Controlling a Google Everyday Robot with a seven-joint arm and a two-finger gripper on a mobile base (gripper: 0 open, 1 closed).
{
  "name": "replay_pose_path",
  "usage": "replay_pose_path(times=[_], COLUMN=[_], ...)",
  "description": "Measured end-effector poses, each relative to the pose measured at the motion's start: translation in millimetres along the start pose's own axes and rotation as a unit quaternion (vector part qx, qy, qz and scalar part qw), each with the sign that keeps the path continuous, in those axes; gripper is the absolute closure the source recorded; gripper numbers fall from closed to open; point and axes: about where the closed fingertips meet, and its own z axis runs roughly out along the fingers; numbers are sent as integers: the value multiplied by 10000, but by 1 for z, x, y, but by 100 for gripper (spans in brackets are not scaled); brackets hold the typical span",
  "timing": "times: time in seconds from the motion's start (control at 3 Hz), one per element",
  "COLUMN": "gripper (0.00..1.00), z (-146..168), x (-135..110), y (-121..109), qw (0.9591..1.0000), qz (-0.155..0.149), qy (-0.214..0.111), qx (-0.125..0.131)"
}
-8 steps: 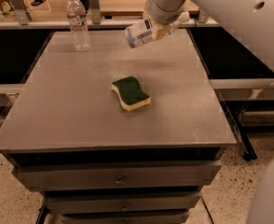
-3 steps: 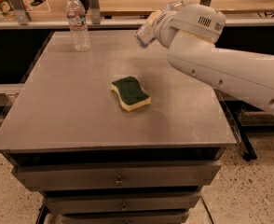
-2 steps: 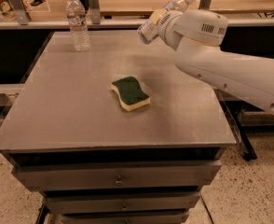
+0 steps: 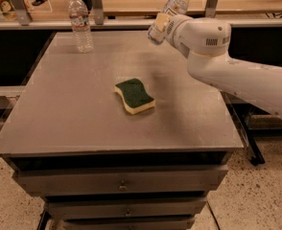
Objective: Place blue plastic bottle upright
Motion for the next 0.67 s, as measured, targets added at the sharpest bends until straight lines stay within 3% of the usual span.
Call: replay_pose_path(times=[0.33,0.67], gripper=[100,100], z=[1,2], x=[-4,-5], y=[7,14], qw=[9931,9843], qz=[-1170,-1762], qy=[-58,-105], qx=[79,65])
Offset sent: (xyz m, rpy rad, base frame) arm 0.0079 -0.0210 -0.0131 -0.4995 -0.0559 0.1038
